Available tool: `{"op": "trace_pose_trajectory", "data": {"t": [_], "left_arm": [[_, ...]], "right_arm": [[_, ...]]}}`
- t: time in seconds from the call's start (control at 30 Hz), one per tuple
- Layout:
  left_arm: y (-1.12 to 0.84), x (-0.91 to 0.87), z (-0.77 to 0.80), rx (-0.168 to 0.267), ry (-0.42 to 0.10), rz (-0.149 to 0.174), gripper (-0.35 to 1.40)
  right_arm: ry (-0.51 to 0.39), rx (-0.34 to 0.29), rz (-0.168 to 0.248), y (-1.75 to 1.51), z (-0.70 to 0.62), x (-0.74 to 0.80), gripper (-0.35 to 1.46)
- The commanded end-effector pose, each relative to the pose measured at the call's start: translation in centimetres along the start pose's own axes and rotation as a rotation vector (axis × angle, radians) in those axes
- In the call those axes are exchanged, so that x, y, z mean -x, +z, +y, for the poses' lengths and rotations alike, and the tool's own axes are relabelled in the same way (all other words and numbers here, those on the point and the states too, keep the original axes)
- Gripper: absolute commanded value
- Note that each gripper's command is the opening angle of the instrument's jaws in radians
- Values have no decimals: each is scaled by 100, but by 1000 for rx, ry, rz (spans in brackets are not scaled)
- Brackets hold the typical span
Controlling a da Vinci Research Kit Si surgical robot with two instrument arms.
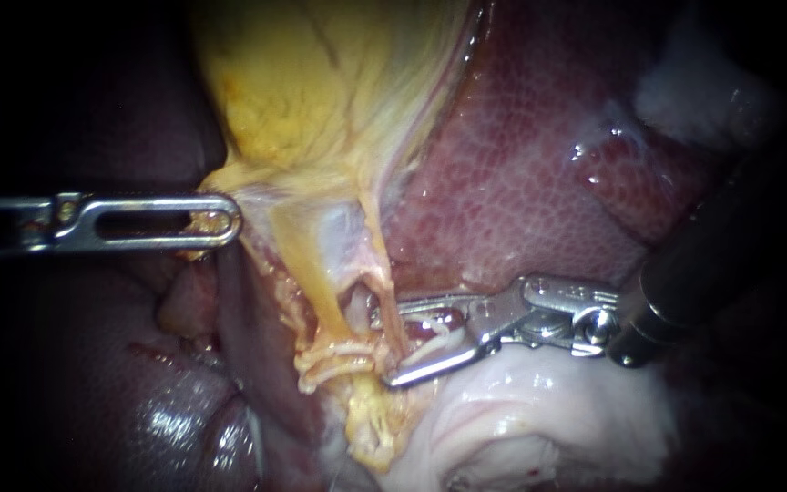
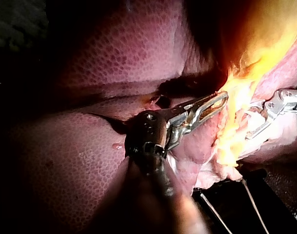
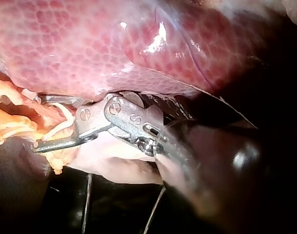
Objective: Clipping third clip left tube
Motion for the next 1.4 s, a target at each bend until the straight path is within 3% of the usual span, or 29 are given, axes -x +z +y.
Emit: {"op": "trace_pose_trajectory", "data": {"t": [0.03,0.57,0.8,1.13,1.4], "left_arm": [[0,0,0,0,0,0,-35],[-1,0,-1,0,0,0,-35],[-2,0,-1,0,0,0,-35],[-3,-1,-1,0,0,1,-35],[-2,0,-1,0,0,0,-35]], "right_arm": [[0,0,0,0,0,0,60],[-1,-1,0,7,0,0,60],[2,-5,0,-5,-1,-3,60],[35,24,13,-59,-8,-34,60],[43,26,13,-71,-28,-57,60]]}}
